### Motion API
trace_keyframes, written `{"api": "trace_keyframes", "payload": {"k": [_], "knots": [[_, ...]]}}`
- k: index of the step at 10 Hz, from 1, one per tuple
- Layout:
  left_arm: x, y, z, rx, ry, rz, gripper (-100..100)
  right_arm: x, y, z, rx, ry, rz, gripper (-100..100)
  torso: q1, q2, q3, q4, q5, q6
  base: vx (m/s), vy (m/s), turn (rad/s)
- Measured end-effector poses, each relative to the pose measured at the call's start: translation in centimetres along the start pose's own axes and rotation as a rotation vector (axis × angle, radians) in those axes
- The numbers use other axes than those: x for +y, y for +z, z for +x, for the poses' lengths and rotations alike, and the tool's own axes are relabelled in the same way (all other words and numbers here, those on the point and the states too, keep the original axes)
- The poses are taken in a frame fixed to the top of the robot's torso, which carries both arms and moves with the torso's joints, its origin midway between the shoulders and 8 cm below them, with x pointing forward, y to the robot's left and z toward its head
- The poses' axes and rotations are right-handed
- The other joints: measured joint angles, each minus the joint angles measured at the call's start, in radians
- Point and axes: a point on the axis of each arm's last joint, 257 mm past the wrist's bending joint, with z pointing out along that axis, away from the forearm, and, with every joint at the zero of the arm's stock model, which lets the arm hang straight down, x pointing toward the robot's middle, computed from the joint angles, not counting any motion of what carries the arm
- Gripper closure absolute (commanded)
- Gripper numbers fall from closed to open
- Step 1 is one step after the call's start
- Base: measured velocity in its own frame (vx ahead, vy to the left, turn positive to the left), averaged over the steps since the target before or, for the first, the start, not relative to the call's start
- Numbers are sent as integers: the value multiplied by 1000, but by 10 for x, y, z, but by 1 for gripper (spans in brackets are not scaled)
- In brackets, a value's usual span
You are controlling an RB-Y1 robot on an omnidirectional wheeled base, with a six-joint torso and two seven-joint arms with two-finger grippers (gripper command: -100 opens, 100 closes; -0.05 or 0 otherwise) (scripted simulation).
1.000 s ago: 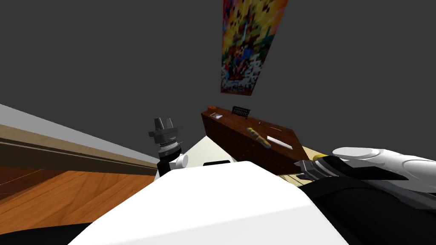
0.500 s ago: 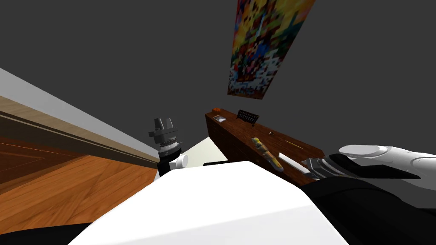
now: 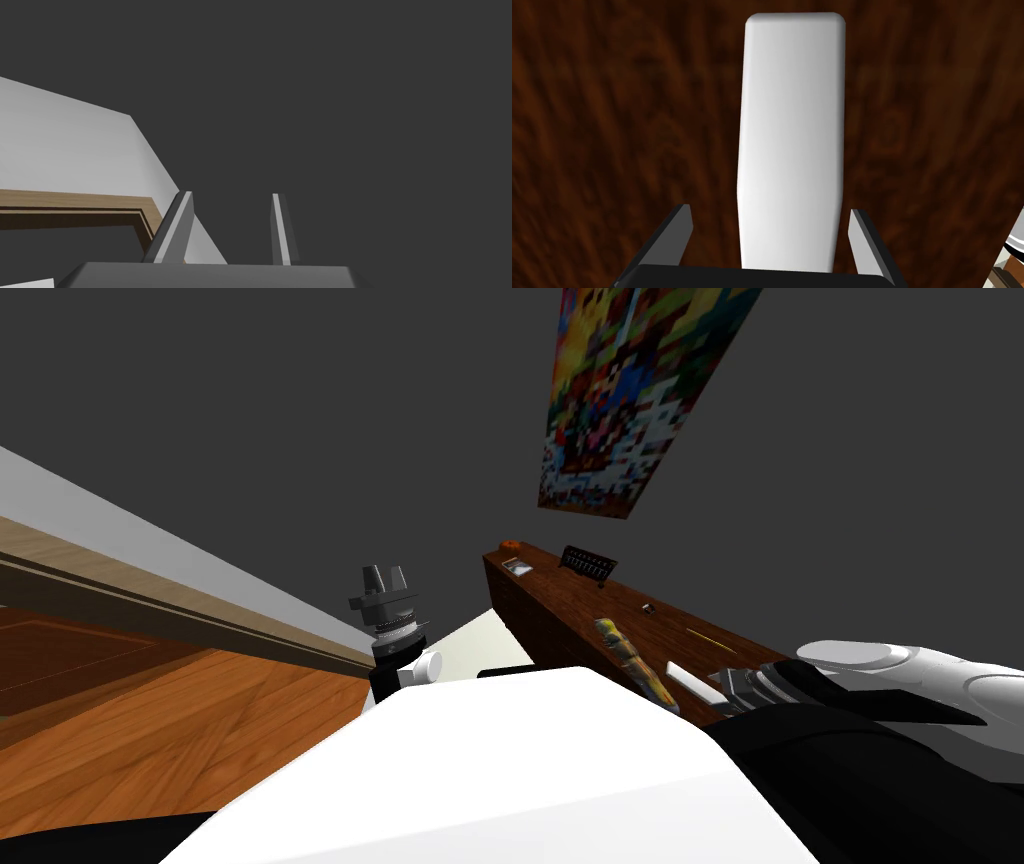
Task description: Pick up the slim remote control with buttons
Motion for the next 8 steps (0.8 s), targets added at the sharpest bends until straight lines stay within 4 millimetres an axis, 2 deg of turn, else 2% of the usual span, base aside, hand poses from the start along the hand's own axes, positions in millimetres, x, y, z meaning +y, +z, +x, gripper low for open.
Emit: {"api": "trace_keyframes", "payload": {"k": [1,2,6,7,8], "knots": [[0,0,0,0,0,0,0,3,7,2,-1,2,1,-100,0,0,0,0,0,0,0,0,0],[0,0,0,0,0,0,0,3,7,2,-1,3,3,100,1,0,0,0,0,0,0,0,0],[0,0,0,0,0,0,0,4,8,2,-1,4,1,100,0,0,0,0,0,0,0,0,0],[0,0,0,0,0,0,0,4,8,2,-1,4,1,0,0,0,0,0,0,0,0,0,0],[0,0,0,0,0,0,0,4,8,2,-2,4,1,100,0,0,0,0,1,0,-5,7,-85]]}}
